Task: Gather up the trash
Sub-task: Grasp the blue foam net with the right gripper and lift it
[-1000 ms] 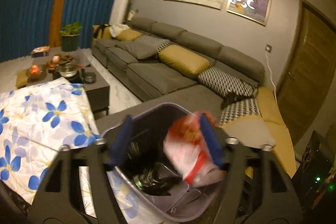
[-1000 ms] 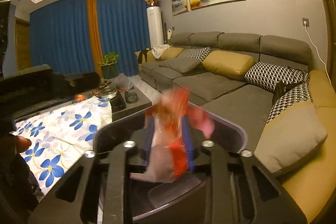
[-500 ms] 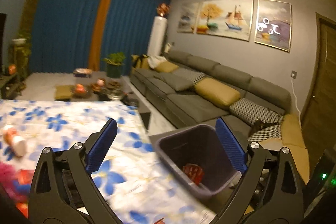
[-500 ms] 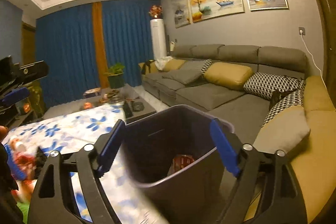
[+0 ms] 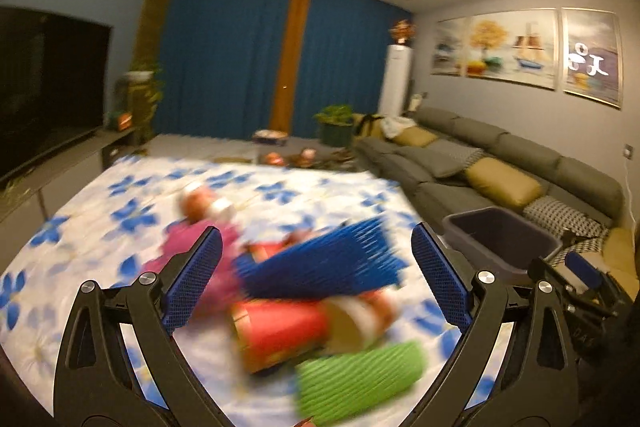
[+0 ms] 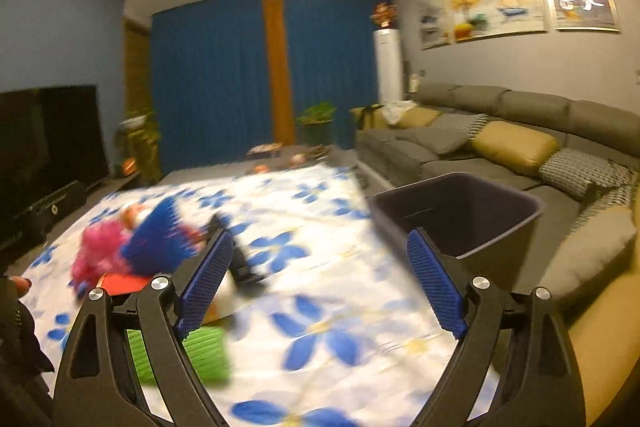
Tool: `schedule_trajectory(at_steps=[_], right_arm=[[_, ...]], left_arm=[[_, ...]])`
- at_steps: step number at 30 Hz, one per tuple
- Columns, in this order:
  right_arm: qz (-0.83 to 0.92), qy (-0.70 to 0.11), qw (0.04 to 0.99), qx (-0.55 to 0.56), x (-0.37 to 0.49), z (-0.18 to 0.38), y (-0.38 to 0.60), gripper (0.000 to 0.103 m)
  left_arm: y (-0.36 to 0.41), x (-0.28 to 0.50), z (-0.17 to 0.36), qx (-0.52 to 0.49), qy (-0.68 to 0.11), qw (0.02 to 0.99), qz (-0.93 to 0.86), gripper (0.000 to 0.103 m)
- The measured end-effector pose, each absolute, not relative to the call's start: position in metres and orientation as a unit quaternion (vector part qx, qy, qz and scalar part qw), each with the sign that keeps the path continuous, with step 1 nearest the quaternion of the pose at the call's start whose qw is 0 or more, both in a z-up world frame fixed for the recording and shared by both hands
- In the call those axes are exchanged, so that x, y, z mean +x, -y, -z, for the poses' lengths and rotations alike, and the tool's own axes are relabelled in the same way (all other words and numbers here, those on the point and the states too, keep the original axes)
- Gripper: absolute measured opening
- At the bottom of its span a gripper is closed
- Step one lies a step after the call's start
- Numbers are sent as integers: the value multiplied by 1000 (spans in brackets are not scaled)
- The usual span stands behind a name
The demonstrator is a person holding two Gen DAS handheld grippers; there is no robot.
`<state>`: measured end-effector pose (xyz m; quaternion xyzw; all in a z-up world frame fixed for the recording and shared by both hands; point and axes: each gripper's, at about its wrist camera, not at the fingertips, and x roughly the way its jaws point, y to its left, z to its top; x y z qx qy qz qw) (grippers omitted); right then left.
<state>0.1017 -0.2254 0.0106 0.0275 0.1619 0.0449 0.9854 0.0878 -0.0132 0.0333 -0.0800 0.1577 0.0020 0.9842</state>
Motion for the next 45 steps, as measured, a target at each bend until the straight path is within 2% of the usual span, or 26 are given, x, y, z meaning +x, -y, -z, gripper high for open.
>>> schedule_trajectory(at_steps=[11,24,28,29,33,34,35,45], right_arm=[[-118,-185,975,-18,123,3,142,86],[-152,-238,959,-17,188,16,121,76],[-175,-252,952,-8,200,20,119,62],[-179,-254,950,-9,201,21,118,52],[-202,-261,944,-9,198,24,114,26],[-205,-258,944,-12,195,24,112,15],[-206,-255,945,-15,192,24,110,8],[-172,-167,971,13,149,-9,138,8]], left_arm=[[-53,71,-16,-91,-161,979,-83,94],[-71,79,2,-93,-171,977,-88,94],[-72,84,6,-97,-173,977,-83,94],[-71,84,7,-96,-174,977,-80,94],[-67,86,12,-93,-177,977,-71,94],[-66,86,13,-93,-179,977,-68,94],[-65,86,14,-94,-181,977,-63,94],[-46,90,24,-92,-207,974,-16,93]])
